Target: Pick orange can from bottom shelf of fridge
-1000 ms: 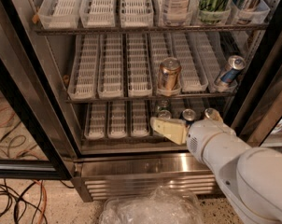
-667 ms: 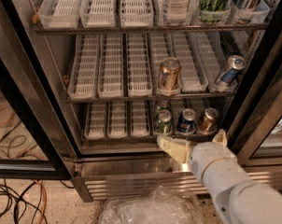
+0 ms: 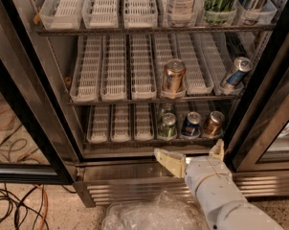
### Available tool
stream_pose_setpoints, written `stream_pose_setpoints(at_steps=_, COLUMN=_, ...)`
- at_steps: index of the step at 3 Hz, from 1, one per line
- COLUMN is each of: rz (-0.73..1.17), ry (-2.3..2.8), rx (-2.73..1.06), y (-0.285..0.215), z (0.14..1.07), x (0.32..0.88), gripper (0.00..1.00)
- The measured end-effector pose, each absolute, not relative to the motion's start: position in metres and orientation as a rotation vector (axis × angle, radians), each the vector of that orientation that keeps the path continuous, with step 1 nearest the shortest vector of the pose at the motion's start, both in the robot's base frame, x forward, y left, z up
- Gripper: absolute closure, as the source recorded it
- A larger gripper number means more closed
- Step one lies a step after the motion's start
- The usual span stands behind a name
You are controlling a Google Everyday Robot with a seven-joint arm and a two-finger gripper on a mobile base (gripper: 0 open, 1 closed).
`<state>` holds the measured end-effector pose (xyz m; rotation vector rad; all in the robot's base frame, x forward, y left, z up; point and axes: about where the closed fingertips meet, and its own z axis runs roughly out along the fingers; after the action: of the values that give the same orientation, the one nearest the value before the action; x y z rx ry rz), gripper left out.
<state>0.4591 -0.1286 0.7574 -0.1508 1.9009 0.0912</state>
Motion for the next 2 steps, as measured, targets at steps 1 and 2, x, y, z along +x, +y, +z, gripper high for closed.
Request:
stream_pose_setpoints(at_steps=1, rz=0.086, ry=1.916, rx=-0.116, y=-0.128, z=0.745, x=0.457, gripper=0.0)
stream_pose_setpoints(at_steps=2, rz=0.074, ry=1.904, rx=-0.062, y=-0.126, z=0.725, x=0.452, gripper=0.0)
